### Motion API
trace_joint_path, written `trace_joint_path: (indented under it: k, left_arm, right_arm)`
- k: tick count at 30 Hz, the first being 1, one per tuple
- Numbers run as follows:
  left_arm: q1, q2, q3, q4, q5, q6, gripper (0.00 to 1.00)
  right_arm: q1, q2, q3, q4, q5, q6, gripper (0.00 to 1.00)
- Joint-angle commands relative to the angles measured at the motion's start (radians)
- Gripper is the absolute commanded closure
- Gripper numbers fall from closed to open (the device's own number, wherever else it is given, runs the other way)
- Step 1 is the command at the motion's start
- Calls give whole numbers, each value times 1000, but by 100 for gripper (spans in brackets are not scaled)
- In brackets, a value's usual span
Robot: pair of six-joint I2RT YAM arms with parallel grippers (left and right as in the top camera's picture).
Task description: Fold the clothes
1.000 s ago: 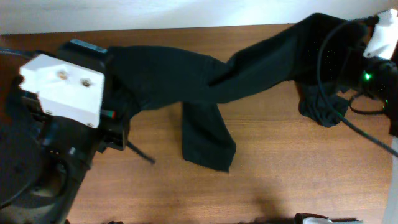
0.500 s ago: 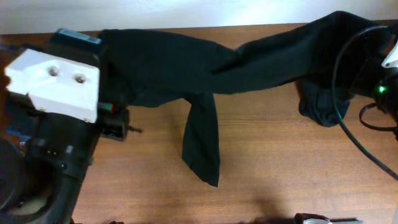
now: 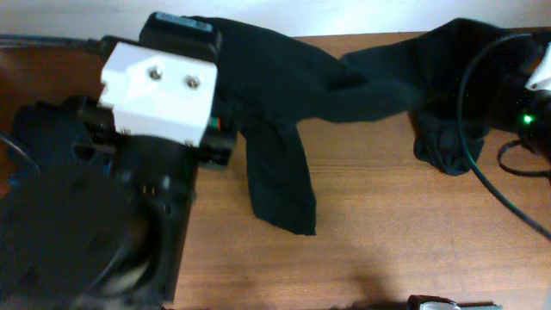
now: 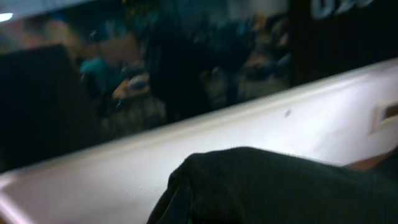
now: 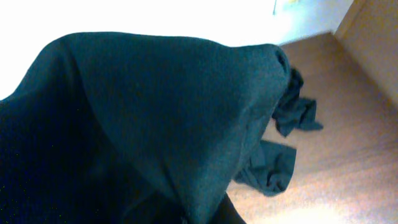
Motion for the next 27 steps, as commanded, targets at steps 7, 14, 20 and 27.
trace_joint_path:
  k: [7, 14, 20, 27]
  left_arm:
    - [-433, -8, 21, 467, -382, 548, 100]
    - [-491, 12, 21, 772, -528, 791, 100]
    - [-329, 0, 21, 767, -547, 731, 100]
    - [-85, 39, -22, 716, -563, 627, 100]
  right_arm:
    - [-6, -129, 118, -7, -8, 15, 96]
    - [-6, -117, 118, -16, 22, 16, 96]
    - [-6, -28, 117, -41, 29, 16, 96]
    - [-6, 111, 117, -63, 19, 38, 96]
